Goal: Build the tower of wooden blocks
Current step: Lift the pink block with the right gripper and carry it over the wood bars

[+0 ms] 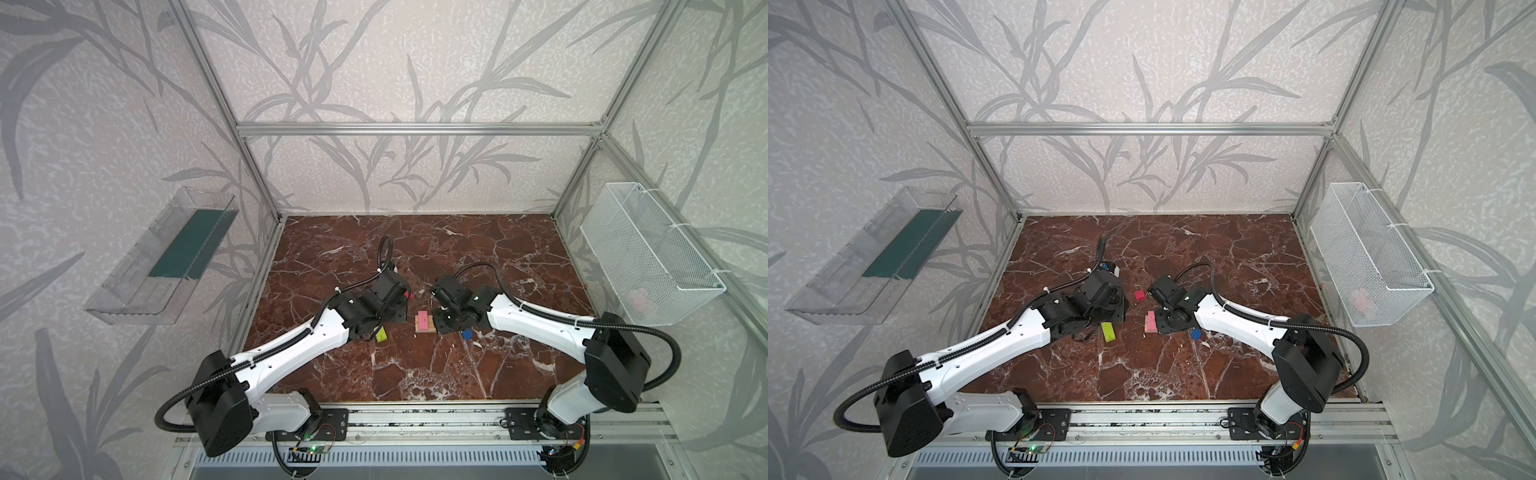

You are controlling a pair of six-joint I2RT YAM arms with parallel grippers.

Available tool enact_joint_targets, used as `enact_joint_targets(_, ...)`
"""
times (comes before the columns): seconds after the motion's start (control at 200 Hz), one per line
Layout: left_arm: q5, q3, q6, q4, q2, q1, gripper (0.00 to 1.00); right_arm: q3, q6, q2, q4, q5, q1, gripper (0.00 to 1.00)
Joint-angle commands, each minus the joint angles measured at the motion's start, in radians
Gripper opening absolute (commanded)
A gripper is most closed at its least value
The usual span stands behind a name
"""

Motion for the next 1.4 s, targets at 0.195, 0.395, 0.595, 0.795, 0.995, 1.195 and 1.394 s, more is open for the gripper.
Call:
enact_joint_targets(0.195, 0.009, -0.040, -0.012, 0.025, -0.039, 0.018, 0.39, 0.068, -0.005, 0.106, 0.041, -0.003, -0.009, 0.12)
enact_joint_targets(0.395, 0.013, -0.045, -0.014, 0.027, -0.037, 0.023, 0.39, 0.064, 0.025, 0.113, 0.073, -0.005, -0.020, 0.12)
enact_joint_targets(0.595, 0.021, -0.045, -0.013, 0.030, -0.029, 0.026, 0.39, 0.073, 0.073, 0.155, 0.088, 0.006, -0.026, 0.13)
enact_joint_targets(0.795, 0.021, -0.045, -0.015, 0.030, -0.026, 0.030, 0.39, 0.072, 0.114, 0.165, 0.096, 0.019, -0.029, 0.12)
enact_joint_targets(0.995, 0.027, -0.047, -0.015, 0.032, -0.023, 0.035, 0.39, 0.072, 0.134, 0.175, 0.102, 0.024, -0.029, 0.13)
enact_joint_targets(1.195, 0.030, -0.047, -0.016, 0.032, -0.022, 0.037, 0.39, 0.071, 0.146, 0.180, 0.097, 0.033, -0.032, 0.15)
enact_joint_targets(1.394, 0.033, -0.049, -0.019, 0.032, -0.022, 0.040, 0.39, 0.069, 0.152, 0.182, 0.096, 0.036, -0.034, 0.17)
